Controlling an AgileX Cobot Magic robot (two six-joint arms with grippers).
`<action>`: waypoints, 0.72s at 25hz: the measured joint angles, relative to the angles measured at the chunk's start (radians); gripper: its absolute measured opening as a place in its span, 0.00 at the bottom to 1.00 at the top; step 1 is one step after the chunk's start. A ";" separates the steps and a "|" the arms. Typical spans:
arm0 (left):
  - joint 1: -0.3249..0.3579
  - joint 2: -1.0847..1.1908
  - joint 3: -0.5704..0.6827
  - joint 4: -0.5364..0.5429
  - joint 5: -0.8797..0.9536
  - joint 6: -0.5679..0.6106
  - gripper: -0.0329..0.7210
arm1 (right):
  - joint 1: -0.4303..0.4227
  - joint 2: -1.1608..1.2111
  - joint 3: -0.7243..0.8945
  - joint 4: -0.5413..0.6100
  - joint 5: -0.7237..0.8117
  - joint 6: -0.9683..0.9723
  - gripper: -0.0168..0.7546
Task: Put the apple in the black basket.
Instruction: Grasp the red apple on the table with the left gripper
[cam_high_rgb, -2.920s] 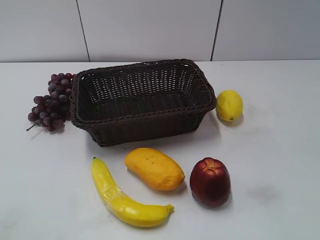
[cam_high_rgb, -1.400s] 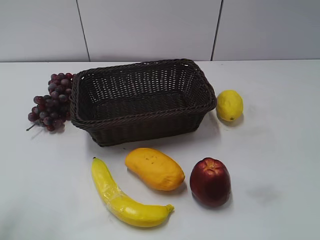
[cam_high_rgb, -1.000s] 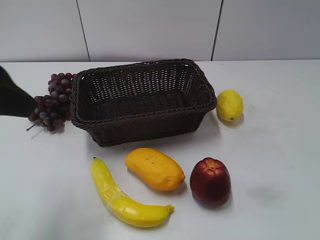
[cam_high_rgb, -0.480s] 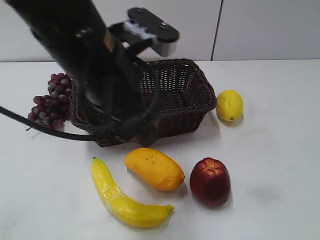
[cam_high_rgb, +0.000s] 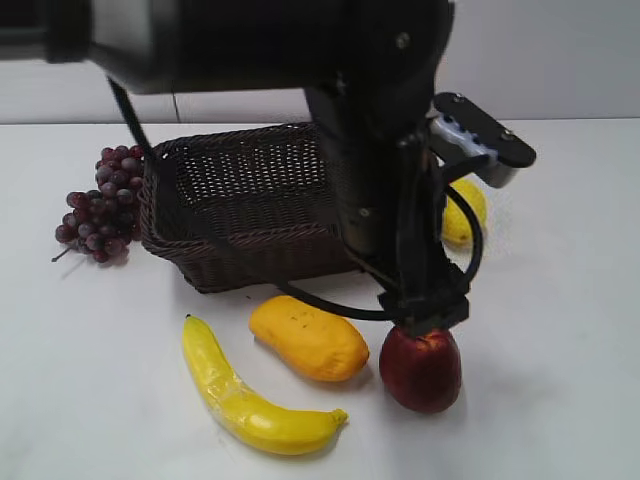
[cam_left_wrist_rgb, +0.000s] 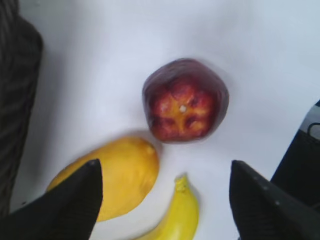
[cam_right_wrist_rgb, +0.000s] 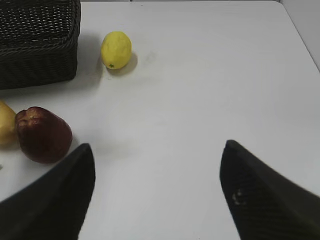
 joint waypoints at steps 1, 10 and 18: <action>-0.004 0.027 -0.025 -0.016 0.013 0.000 0.83 | 0.000 0.000 0.000 0.000 0.000 0.000 0.78; -0.013 0.185 -0.158 -0.040 0.066 -0.076 0.83 | 0.000 0.000 0.000 0.000 0.000 0.000 0.78; -0.013 0.263 -0.174 -0.040 0.067 -0.089 0.83 | 0.000 0.000 0.000 0.000 0.000 0.000 0.78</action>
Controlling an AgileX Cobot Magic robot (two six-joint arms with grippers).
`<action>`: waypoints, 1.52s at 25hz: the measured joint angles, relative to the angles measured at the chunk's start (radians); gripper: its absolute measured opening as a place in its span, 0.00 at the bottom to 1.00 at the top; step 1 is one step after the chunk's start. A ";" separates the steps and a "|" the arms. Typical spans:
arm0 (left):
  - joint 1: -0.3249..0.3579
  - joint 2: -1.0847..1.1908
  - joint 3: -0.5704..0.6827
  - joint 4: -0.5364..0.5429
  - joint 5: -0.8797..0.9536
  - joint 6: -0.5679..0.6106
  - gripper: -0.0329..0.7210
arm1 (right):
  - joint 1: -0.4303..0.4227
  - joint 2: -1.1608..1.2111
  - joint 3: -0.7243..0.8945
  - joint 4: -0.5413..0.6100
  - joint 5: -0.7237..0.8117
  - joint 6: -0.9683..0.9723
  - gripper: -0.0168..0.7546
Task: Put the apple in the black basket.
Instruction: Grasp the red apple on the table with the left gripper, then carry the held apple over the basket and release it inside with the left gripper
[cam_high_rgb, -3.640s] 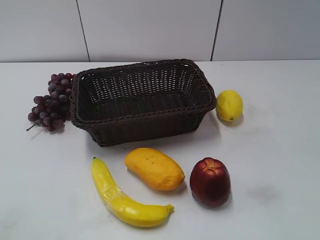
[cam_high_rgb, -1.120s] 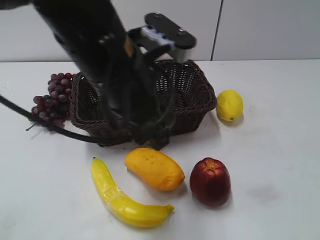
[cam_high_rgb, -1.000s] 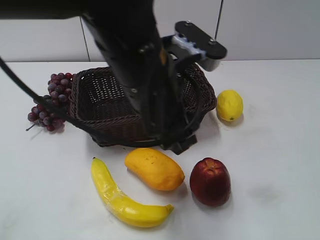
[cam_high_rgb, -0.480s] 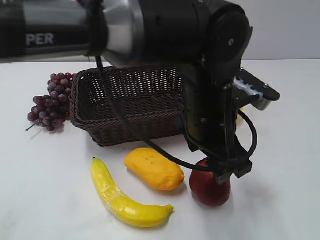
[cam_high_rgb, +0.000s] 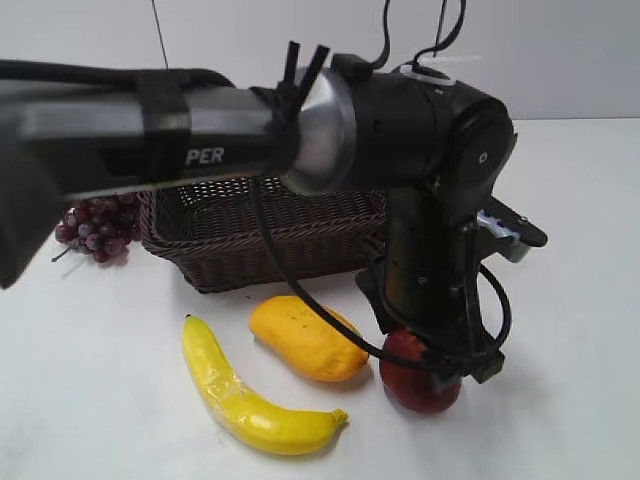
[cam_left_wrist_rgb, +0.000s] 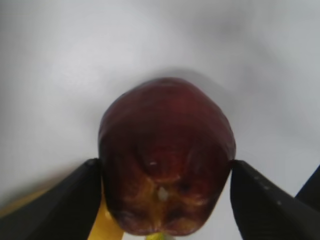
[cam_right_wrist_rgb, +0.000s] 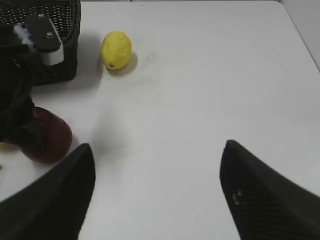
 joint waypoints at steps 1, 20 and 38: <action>0.000 0.003 -0.004 0.000 0.000 0.000 0.83 | 0.000 0.000 0.000 0.000 0.000 0.000 0.78; 0.004 -0.084 -0.045 0.012 0.048 -0.001 0.78 | 0.000 0.000 0.000 0.000 0.000 0.000 0.78; 0.388 -0.169 -0.263 0.174 0.053 -0.001 0.78 | 0.000 0.000 0.000 0.000 -0.001 0.000 0.78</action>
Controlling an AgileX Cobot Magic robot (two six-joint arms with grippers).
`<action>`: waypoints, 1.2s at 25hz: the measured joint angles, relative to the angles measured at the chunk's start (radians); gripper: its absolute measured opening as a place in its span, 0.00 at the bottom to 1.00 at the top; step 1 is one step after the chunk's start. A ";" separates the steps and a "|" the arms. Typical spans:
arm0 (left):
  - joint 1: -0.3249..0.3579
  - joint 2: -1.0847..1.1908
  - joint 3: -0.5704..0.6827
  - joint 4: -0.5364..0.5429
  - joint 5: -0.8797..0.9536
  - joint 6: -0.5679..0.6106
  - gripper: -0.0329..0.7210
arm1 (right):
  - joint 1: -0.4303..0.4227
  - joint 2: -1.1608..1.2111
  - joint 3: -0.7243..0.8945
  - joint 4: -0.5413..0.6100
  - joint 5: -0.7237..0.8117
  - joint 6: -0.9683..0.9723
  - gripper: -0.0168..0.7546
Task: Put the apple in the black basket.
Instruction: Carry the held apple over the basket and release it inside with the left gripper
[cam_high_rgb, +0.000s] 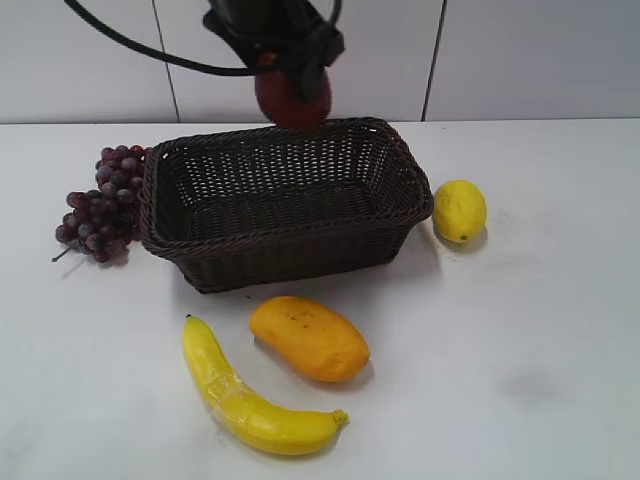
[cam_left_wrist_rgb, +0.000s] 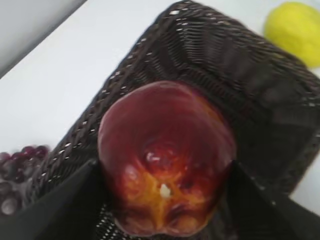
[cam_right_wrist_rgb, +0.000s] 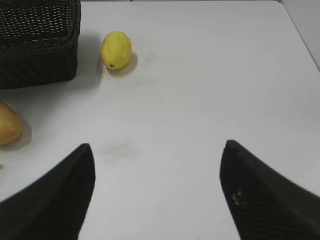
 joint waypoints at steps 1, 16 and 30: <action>0.023 0.011 0.000 -0.004 0.000 0.000 0.78 | 0.000 0.000 0.000 0.000 0.000 0.000 0.78; 0.121 0.238 0.000 -0.157 0.000 0.000 0.78 | 0.000 0.000 0.000 0.000 0.000 0.000 0.78; 0.108 0.260 0.000 -0.281 -0.001 0.004 0.92 | 0.000 0.000 0.000 0.000 0.000 0.000 0.78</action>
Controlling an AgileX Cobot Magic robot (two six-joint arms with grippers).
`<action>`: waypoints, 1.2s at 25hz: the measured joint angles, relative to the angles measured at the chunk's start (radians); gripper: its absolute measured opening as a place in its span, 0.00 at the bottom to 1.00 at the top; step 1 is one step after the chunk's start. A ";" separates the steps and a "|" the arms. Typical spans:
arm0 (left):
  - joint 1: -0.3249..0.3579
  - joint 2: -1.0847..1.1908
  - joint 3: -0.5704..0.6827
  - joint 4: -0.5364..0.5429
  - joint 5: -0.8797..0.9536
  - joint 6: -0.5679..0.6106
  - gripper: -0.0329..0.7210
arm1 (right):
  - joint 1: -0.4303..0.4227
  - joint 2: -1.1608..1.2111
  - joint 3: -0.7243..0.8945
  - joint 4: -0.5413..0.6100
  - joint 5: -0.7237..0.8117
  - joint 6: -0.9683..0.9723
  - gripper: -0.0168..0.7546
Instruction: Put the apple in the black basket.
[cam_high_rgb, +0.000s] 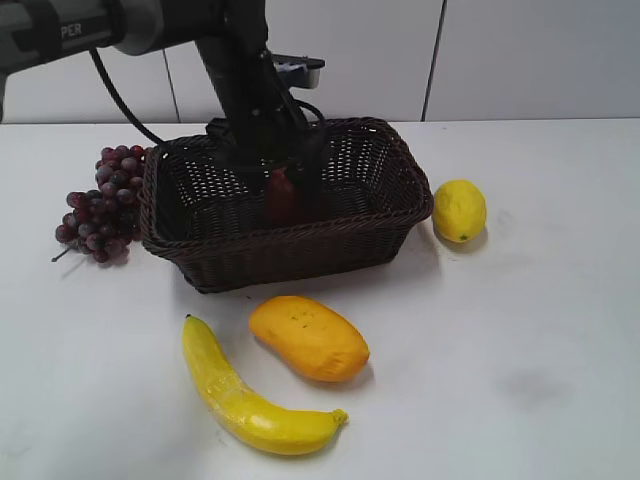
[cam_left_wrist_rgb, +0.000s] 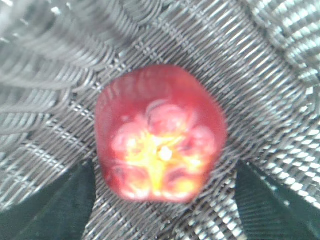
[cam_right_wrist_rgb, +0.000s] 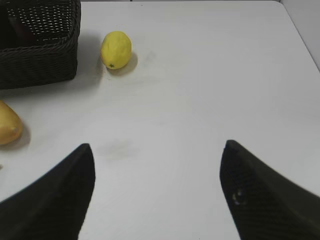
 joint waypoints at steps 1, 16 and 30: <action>0.000 -0.007 0.000 0.000 0.000 0.000 0.92 | 0.000 0.000 0.000 0.000 0.000 0.000 0.78; 0.059 -0.298 -0.001 0.131 -0.001 -0.063 0.86 | 0.000 0.000 0.000 0.000 0.000 0.000 0.78; 0.428 -0.592 0.556 0.151 -0.004 -0.067 0.83 | 0.000 0.000 0.000 0.000 0.000 0.000 0.78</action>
